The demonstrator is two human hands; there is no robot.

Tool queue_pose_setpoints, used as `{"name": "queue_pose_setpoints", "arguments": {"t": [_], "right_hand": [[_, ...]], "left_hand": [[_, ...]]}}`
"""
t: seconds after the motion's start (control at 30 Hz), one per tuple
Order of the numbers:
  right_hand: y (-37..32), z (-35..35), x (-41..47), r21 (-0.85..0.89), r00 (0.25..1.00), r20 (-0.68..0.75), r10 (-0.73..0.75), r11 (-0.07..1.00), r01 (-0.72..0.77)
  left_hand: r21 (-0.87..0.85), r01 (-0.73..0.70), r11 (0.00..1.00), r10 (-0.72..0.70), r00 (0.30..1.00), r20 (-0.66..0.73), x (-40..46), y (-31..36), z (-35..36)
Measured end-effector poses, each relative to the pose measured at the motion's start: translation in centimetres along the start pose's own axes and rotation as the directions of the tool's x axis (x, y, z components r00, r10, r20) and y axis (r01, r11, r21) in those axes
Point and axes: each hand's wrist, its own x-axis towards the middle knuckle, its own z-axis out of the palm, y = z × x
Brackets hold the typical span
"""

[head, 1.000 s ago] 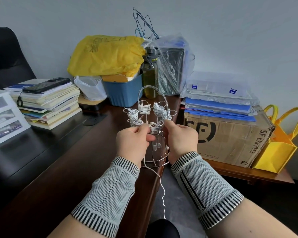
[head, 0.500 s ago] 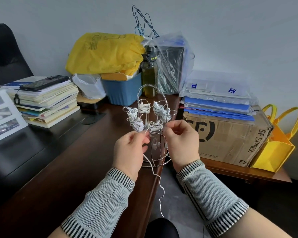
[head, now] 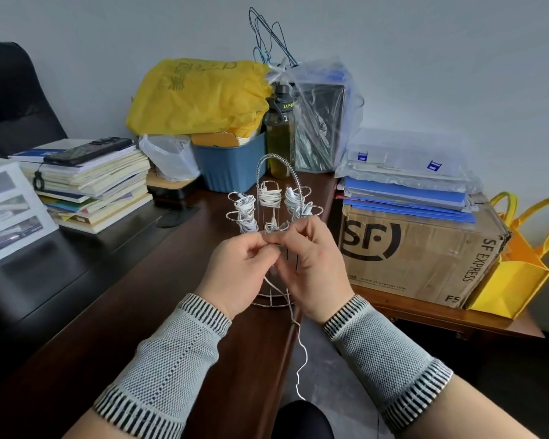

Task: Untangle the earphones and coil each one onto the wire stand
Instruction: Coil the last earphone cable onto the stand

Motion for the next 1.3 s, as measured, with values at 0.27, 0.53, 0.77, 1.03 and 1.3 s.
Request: {"name": "queue_pose_setpoints", "arguments": {"t": [0.27, 0.53, 0.77, 1.03, 1.3], "right_hand": [[0.2, 0.2, -0.4, 0.061, 0.995, -0.038, 0.090, 0.994, -0.087], [-0.1, 0.6, -0.8, 0.189, 0.961, -0.102, 0.256, 0.954, -0.234], [-1.1, 0.6, -0.1, 0.462, 0.820, -0.007, 0.572, 0.729, -0.505], [-1.6, 0.0, 1.6, 0.440, 0.670, 0.071, 0.739, 0.579, -0.686], [-1.6, -0.2, 2.0, 0.451, 0.635, 0.097, 0.766, 0.535, -0.715]], "left_hand": [[0.139, 0.031, 0.990, -0.041, 0.997, 0.069, 0.5, 0.0, -1.2], [0.209, 0.122, 0.970, -0.161, 0.970, 0.181, 0.4, 1.2, -4.3], [-0.067, 0.038, 0.997, -0.040, 0.999, -0.030, 1.3, 3.3, -2.2], [0.749, -0.025, 0.662, 0.216, 0.963, -0.159, 3.1, 3.4, -0.5], [0.737, -0.031, 0.675, 0.216, 0.964, -0.157, 1.8, 2.0, -0.3]]}}
